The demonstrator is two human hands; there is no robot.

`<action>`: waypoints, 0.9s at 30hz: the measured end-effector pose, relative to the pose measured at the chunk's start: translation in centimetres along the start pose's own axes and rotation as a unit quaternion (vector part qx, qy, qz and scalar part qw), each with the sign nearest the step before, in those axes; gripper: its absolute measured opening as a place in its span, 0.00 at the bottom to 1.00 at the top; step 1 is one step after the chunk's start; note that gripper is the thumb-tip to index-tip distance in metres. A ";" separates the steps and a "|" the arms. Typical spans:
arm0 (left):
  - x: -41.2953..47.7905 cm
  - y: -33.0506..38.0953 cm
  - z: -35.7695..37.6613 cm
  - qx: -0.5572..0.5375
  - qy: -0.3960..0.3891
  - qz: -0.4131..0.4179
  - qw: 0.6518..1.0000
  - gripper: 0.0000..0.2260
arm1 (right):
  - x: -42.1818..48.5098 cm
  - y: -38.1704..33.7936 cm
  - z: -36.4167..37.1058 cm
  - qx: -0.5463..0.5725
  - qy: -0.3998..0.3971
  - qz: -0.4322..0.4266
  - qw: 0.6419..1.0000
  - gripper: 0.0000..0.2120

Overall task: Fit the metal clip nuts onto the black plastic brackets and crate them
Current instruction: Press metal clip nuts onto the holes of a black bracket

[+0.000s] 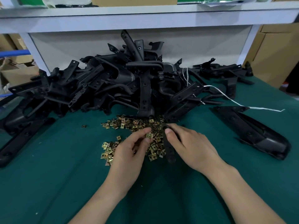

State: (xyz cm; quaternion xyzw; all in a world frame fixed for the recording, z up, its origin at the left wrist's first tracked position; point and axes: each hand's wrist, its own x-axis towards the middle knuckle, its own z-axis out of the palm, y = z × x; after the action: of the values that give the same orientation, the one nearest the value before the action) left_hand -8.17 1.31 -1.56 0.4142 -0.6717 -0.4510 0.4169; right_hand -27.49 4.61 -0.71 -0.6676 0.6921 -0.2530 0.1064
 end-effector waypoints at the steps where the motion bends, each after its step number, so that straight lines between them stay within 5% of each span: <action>1: 0.0 0.0 0.0 0.004 0.000 0.002 1.000 0.13 | 0.0 0.0 0.0 0.002 -0.002 0.000 1.000 0.26; 9: -0.2 0.3 0.0 0.024 0.002 0.025 0.999 0.10 | -0.1 -0.4 -0.2 -0.003 -0.008 0.002 1.000 0.26; 13: -0.1 0.0 -0.1 0.037 0.010 0.017 0.999 0.16 | -0.1 -0.3 -0.2 -0.008 -0.006 0.001 1.000 0.28; 27: -0.3 0.7 0.4 -0.108 0.020 -0.025 0.994 0.15 | -0.3 -0.5 -0.3 -0.018 0.047 0.013 0.999 0.31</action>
State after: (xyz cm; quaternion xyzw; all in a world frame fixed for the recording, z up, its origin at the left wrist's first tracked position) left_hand -8.55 1.83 -1.06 0.3924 -0.5999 -0.5233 0.4607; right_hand -27.15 4.94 -0.28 -0.6480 0.7090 -0.2707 0.0651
